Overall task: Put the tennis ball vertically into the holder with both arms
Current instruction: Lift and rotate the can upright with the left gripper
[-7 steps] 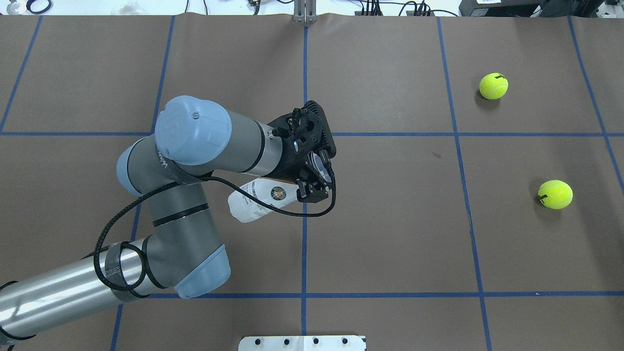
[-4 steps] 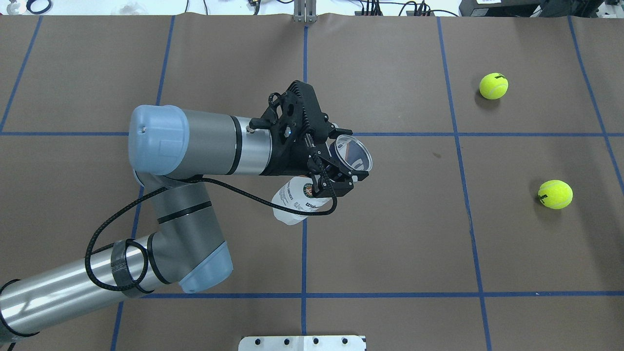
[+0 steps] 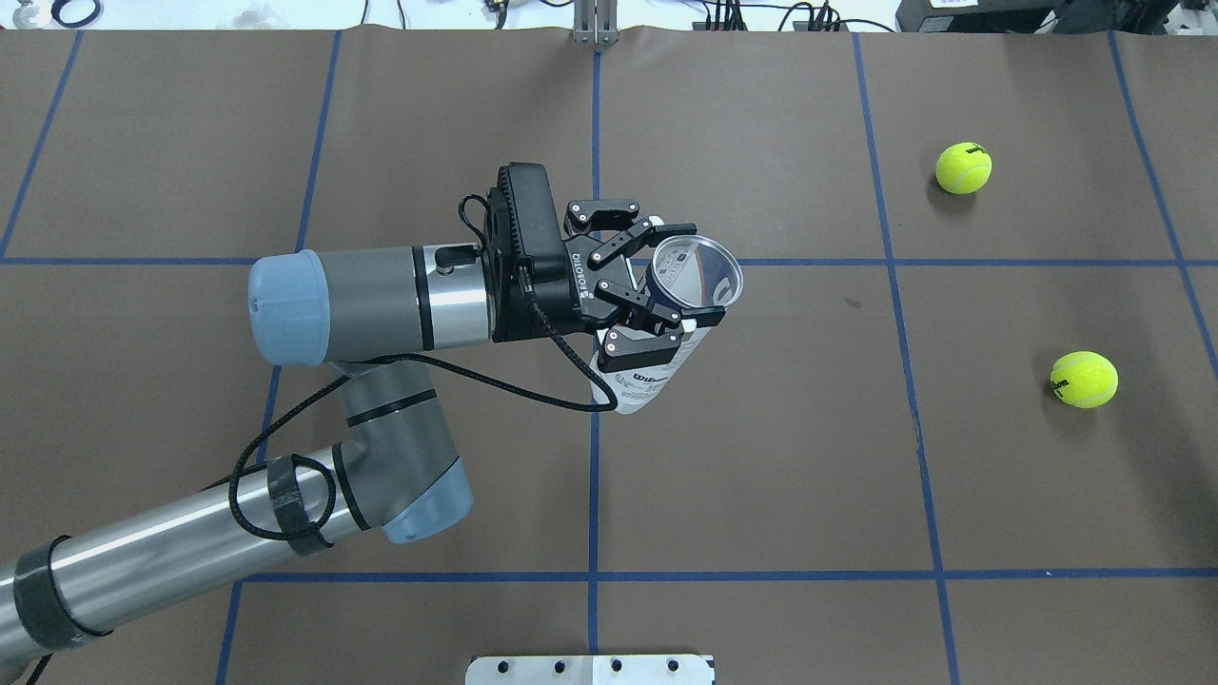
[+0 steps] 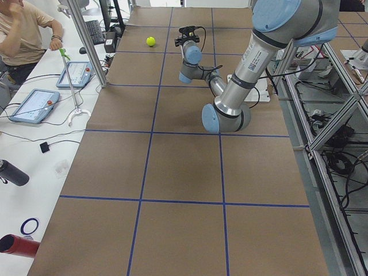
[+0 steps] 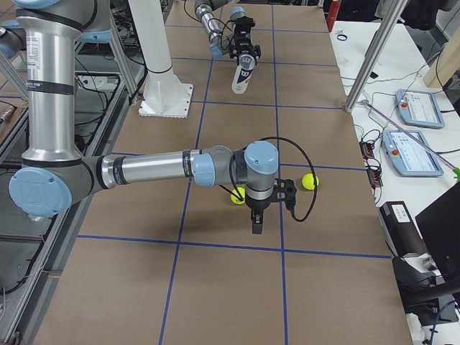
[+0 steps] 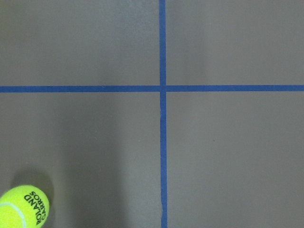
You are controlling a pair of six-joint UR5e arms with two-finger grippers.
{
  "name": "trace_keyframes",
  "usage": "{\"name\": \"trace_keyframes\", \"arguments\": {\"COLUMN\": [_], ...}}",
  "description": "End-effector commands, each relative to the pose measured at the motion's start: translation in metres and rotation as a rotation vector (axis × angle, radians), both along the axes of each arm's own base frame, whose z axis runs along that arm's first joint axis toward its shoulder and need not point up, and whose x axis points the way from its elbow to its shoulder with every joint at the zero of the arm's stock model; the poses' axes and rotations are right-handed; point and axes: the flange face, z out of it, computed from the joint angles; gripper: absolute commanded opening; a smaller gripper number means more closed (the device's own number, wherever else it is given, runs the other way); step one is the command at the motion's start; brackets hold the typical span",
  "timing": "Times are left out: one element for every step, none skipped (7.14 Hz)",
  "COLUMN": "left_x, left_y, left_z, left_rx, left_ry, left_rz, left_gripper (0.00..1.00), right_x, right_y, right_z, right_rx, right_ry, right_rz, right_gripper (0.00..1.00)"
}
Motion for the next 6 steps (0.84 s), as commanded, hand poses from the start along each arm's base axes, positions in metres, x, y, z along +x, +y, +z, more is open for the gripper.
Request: {"name": "trace_keyframes", "arguments": {"left_x": [0.018, 0.026, 0.029, 0.033, 0.04, 0.042], "left_y": [-0.015, -0.021, -0.024, -0.027, -0.03, -0.031], "left_z": [0.031, 0.048, 0.055, 0.063, 0.082, 0.091], "left_rx": [0.017, 0.014, 0.002, -0.004, -0.003, -0.001], "left_ry": [0.095, 0.09, 0.09, 0.076, 0.075, 0.081], "left_rz": [-0.036, -0.041, -0.054, -0.056, -0.055, -0.055], "left_gripper": [0.78, 0.78, 0.8, 0.8, 0.8, 0.8], "right_x": [-0.001, -0.001, -0.003, -0.007, -0.008, -0.011], "right_y": [-0.011, -0.013, -0.021, -0.026, -0.023, -0.02], "right_z": [-0.024, -0.035, -0.048, -0.052, -0.059, -0.064], "right_rx": [0.046, 0.08, 0.193, 0.187, 0.199, 0.187], "right_ry": [0.0, -0.009, -0.017, -0.073, -0.097, -0.102], "right_rz": [0.01, -0.005, -0.058, -0.072, -0.073, -0.055], "right_gripper": [1.0, 1.0, 1.0, 1.0, 1.0, 1.0]}}
